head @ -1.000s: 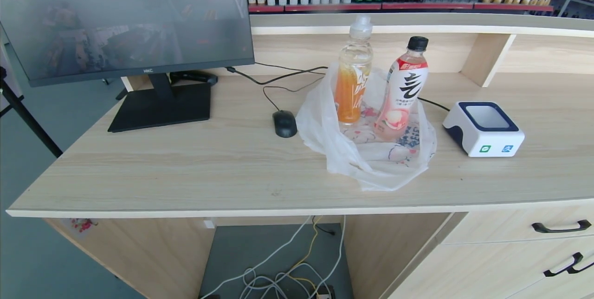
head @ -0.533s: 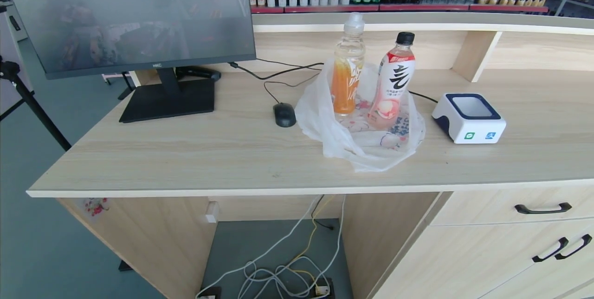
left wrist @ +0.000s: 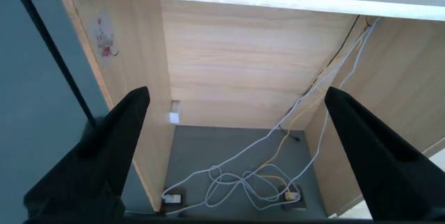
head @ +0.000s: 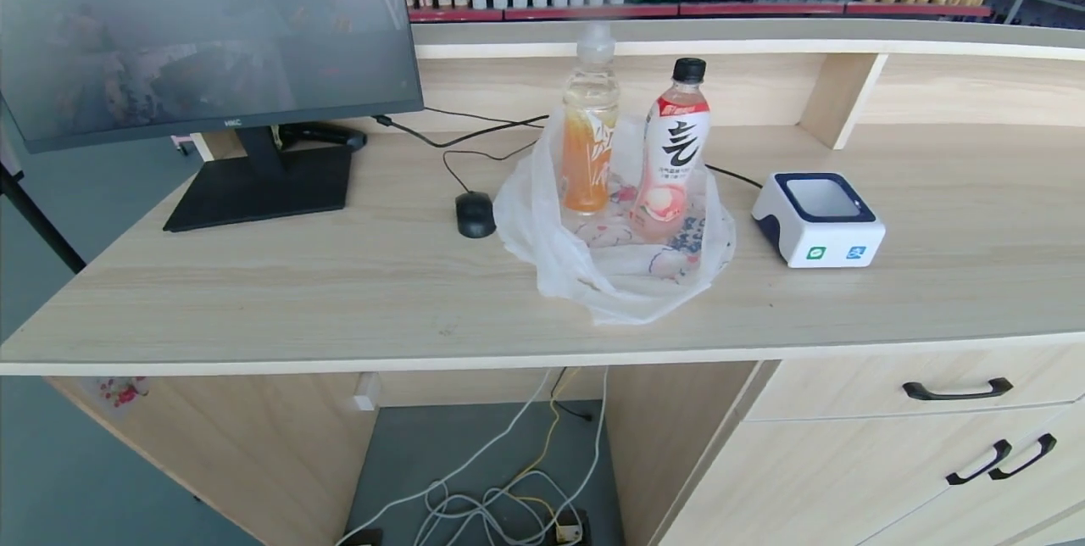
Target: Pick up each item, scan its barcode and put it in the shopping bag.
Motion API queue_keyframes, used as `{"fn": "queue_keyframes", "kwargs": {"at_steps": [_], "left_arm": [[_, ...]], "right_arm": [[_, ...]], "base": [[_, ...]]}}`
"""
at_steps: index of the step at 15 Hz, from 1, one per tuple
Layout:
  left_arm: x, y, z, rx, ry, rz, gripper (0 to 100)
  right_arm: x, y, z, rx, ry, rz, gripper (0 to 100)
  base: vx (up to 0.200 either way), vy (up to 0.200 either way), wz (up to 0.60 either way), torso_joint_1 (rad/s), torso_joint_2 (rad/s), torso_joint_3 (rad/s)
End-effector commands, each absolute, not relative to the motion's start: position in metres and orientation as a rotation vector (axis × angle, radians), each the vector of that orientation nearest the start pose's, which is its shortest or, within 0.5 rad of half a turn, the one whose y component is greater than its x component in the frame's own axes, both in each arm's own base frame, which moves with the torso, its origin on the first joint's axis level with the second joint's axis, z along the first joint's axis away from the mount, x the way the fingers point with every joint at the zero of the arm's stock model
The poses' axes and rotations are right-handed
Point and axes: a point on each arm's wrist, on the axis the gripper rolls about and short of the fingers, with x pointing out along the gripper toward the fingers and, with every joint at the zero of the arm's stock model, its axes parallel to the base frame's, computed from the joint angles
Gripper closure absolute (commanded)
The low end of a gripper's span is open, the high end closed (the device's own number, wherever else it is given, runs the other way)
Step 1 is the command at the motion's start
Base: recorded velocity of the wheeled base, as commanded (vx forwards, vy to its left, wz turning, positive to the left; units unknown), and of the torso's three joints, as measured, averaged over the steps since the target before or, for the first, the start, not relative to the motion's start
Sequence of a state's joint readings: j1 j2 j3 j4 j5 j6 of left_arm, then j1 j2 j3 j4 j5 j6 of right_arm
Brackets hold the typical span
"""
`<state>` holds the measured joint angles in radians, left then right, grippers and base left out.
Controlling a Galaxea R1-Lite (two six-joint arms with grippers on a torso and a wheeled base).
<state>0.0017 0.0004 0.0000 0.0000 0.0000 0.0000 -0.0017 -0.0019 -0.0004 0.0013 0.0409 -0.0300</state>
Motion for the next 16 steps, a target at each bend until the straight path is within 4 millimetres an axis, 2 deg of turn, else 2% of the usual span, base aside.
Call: {"fn": "queue_keyframes", "kwargs": {"at_steps": [1, 16], "left_arm": [[-0.0228, 0.0000, 0.0755, 0.000, 0.000, 0.003, 0], [-0.0228, 0.0000, 0.0755, -0.002, 0.000, 0.003, 0]], "right_arm": [[-0.0228, 0.0010, 0.0753, -0.029, 0.001, 0.040, 0], [-0.0228, 0.0010, 0.0753, -0.029, 0.001, 0.040, 0]], "base": [[0.000, -0.200, 0.00, -0.002, 0.00, 0.002], [0.000, -0.200, 0.00, 0.002, 0.00, 0.003]]}}
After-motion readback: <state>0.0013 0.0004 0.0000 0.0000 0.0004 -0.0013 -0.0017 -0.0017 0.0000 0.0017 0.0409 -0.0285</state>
